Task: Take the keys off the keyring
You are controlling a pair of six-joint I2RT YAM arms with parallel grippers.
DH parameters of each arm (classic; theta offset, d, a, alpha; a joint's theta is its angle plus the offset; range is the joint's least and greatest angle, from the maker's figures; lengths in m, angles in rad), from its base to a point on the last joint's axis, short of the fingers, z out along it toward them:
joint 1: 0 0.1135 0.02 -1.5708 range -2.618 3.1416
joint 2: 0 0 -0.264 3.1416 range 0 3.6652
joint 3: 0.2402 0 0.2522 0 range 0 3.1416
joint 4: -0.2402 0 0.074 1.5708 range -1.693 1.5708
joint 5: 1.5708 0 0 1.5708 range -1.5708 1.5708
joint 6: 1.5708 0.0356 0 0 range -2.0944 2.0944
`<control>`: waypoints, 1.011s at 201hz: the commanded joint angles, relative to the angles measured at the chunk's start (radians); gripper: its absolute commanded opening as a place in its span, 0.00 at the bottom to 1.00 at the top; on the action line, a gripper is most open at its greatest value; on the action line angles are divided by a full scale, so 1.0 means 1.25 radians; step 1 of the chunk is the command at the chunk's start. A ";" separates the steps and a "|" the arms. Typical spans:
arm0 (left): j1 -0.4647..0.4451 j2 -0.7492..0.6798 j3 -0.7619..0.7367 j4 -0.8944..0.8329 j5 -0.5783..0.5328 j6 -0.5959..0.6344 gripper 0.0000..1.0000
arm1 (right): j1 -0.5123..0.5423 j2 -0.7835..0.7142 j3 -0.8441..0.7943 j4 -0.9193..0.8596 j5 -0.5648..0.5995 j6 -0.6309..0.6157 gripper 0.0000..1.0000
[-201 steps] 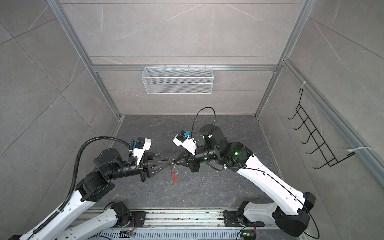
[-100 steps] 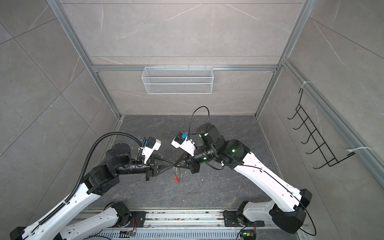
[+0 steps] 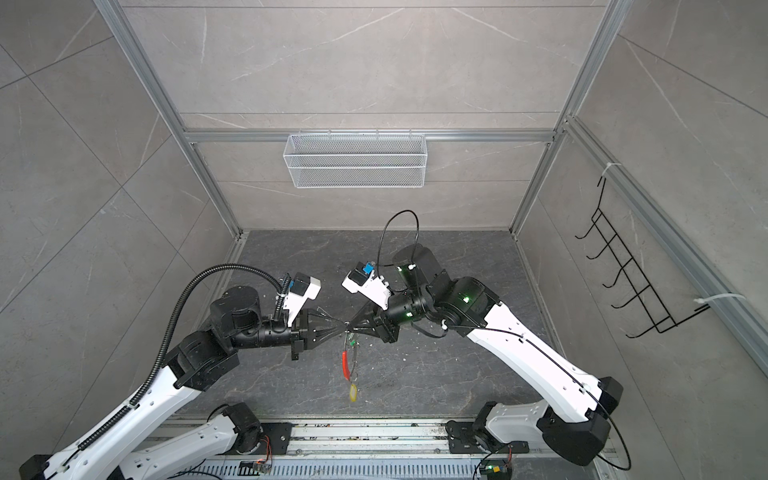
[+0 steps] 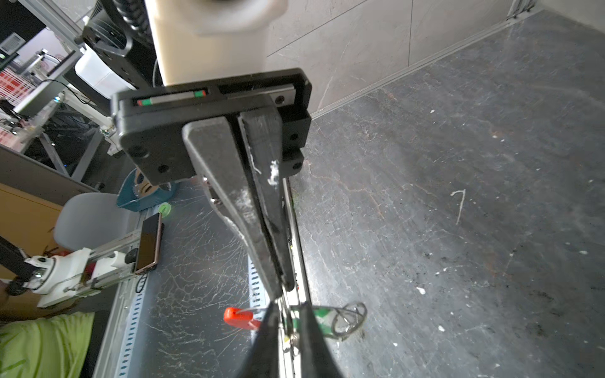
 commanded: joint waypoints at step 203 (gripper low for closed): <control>-0.003 -0.122 -0.111 0.311 -0.040 -0.016 0.00 | 0.045 -0.104 -0.213 0.354 0.010 0.081 0.46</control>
